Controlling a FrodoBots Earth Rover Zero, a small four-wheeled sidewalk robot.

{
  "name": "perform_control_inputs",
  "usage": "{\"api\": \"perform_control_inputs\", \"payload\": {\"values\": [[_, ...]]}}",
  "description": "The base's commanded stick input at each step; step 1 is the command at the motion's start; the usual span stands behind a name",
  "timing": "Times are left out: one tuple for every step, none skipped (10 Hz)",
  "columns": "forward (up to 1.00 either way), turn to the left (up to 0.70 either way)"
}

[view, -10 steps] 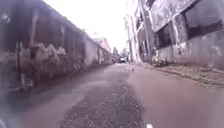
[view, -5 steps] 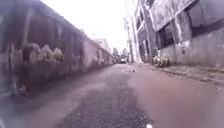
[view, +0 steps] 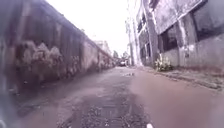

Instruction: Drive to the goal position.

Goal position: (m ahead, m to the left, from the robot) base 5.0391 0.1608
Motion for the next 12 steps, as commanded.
{"api": "perform_control_inputs", "payload": {"values": [[0.6, 0.0], [0.6, 0.0], [0.6, 0.0], [0.6, 0.0], [0.6, 0.0], [0.6, 0.0], [0.6, 0.0], [0.6, 0.0], [0.6, 0.0], [0.6, 0.0], [0.6, 0.0], [0.6, 0.0]]}}
